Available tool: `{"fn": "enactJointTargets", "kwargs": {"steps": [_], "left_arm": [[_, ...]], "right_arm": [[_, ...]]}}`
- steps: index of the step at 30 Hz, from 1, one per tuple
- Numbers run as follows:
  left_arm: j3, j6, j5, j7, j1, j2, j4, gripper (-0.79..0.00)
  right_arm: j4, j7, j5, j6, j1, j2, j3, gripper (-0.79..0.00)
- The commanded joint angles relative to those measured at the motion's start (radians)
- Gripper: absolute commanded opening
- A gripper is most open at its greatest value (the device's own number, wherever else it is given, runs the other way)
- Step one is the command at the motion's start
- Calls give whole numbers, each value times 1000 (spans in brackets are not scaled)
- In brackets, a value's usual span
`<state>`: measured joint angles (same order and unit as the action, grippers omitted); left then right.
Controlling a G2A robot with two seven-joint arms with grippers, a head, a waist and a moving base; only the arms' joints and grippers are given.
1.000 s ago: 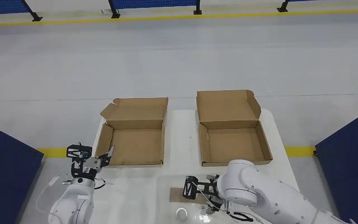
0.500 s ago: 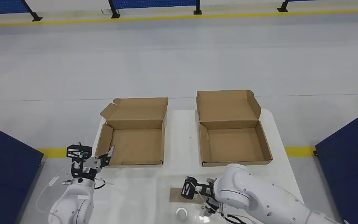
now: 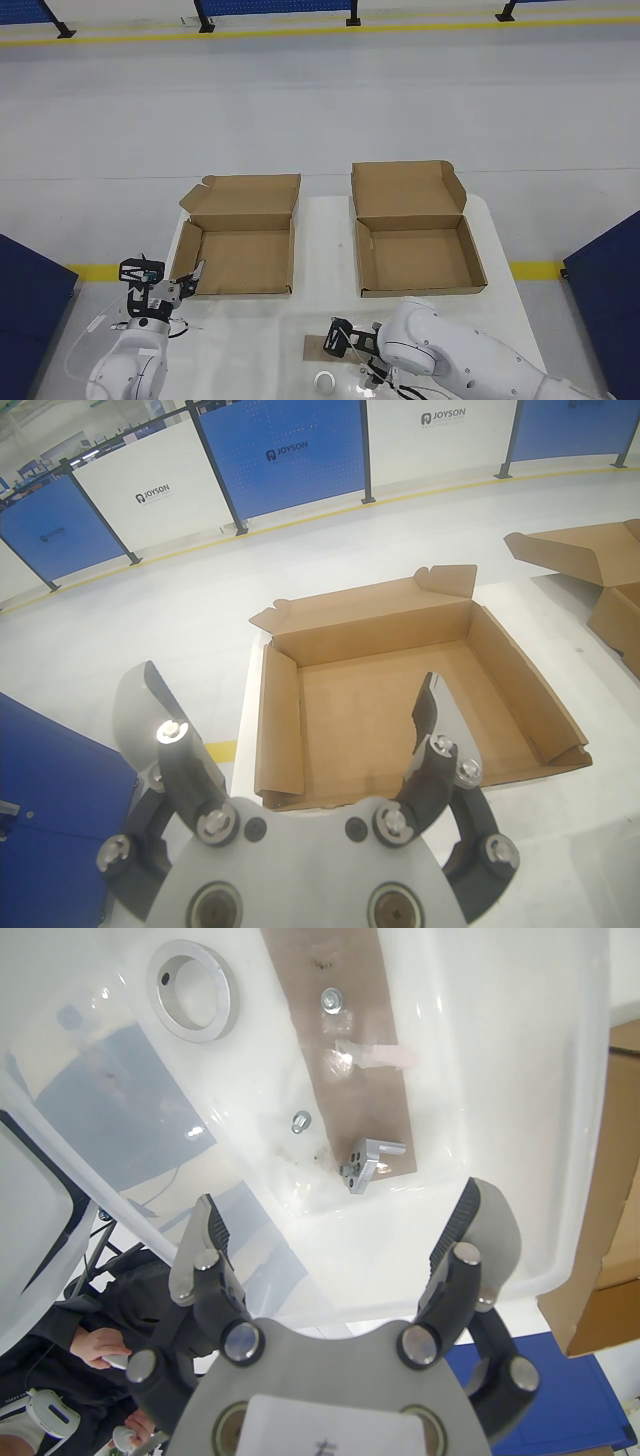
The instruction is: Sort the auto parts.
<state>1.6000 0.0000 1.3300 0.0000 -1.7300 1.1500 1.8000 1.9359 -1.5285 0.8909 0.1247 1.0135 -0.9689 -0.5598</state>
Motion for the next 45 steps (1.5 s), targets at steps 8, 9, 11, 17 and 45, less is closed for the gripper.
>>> {"fn": "enactJointTargets", "kwargs": {"steps": [8,9,11,17,45], "left_arm": [[0,0,0,0,0,0,0,0],[0,0,0,0,0,0,0,0],[0,0,0,0,0,0,0,0],[0,0,0,0,0,0,0,0],[0,0,0,0,0,0,0,0]], "right_arm": [[-39,63,21,-28,25,-7,8,0],[-44,66,22,-35,25,-10,8,0],[-55,70,21,-45,26,-13,10,0],[-72,42,68,-72,19,-26,28,-123],[-160,-7,174,-113,-5,-85,101,-680]]}}
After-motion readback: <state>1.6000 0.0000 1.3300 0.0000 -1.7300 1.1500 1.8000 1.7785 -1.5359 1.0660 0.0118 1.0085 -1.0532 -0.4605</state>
